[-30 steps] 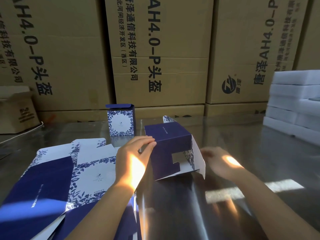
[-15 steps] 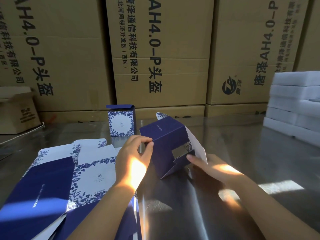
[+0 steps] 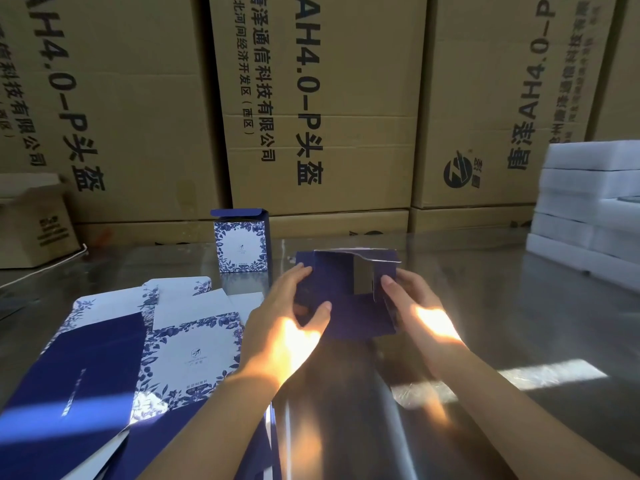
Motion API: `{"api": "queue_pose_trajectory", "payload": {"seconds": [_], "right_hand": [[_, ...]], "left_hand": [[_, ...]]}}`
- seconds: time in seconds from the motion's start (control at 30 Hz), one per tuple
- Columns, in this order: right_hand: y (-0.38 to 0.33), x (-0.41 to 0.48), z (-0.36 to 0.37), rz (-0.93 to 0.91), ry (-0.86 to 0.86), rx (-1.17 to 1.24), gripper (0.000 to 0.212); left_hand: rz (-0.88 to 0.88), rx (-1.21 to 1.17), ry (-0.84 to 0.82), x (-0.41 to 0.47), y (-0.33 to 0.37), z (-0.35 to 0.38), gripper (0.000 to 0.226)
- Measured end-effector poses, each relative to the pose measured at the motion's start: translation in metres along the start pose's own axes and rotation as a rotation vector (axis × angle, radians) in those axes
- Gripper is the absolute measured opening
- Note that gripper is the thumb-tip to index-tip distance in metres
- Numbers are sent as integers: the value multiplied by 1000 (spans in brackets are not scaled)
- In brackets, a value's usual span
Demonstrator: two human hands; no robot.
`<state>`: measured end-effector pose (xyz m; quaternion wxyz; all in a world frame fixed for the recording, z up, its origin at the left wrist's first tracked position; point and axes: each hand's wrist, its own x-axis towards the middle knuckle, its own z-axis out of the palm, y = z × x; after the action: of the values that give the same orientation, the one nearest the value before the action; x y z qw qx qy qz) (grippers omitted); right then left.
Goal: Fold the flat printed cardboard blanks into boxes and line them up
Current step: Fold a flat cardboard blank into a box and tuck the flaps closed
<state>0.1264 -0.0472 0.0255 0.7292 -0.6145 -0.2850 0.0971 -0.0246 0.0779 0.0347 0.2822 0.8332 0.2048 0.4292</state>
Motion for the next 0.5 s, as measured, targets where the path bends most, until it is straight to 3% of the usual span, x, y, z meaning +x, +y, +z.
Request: {"api": "queue_pose_trajectory", "payload": {"seconds": [0.17,0.37,0.5], "right_hand": [[-5,-6,-4,-108,63,-155,23],[-11,-12,-1,-233,142,-411,27],[-9,-15,0,-272,71,-581,40]], "left_hand": [[-31,-111,-28,-1,8,-4,74],[57,56,11,-3,9,-6,70],[169,3,73,-2,1,1,75]]}}
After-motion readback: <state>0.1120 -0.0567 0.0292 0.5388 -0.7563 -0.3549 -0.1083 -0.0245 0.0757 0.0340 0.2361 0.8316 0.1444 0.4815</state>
